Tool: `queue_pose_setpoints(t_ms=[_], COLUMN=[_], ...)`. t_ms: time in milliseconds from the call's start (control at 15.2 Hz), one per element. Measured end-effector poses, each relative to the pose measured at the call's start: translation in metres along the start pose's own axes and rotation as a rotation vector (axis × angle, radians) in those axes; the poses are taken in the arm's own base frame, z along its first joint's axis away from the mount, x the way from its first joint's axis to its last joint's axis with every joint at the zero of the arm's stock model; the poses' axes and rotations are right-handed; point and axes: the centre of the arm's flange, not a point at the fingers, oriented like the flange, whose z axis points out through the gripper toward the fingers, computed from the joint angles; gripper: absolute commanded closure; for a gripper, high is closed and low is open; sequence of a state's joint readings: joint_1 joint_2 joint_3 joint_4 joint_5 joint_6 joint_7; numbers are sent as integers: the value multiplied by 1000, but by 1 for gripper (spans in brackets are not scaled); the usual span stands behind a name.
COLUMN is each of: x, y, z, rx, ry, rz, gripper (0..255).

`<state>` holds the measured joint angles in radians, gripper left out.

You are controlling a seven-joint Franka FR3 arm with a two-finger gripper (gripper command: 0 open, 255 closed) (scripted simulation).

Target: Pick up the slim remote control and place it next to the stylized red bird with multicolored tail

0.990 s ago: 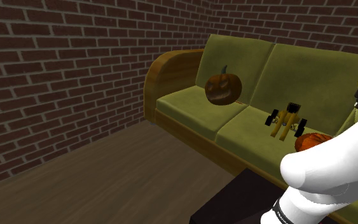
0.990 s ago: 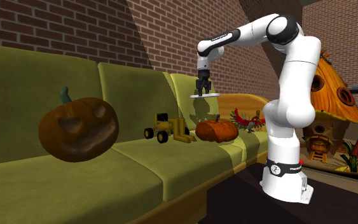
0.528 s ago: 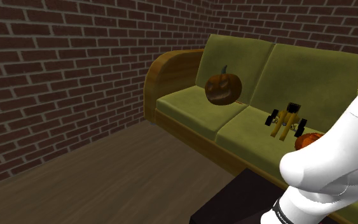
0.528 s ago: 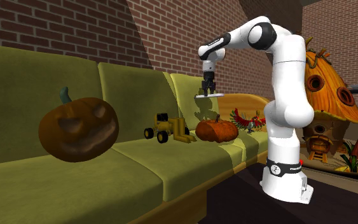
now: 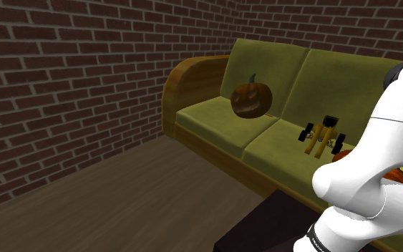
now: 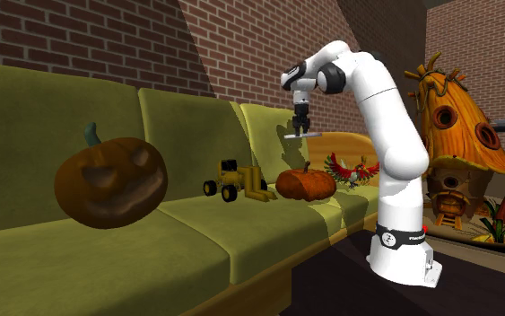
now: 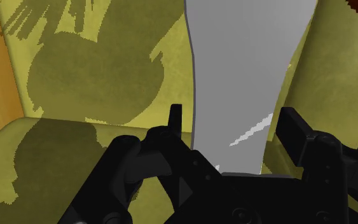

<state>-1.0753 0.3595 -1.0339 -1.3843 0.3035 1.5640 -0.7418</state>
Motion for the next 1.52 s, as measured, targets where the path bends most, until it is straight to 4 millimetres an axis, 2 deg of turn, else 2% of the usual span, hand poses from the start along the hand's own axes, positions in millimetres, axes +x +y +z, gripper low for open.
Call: queue_pose_setpoints(t_ms=[132, 396, 1518], x=[1, 1, 4], y=[10, 16, 16], z=[6, 27, 117], rx=[1, 2, 2], ry=[-1, -1, -1], rz=[-1, -3, -3], gripper=[255, 255, 255])
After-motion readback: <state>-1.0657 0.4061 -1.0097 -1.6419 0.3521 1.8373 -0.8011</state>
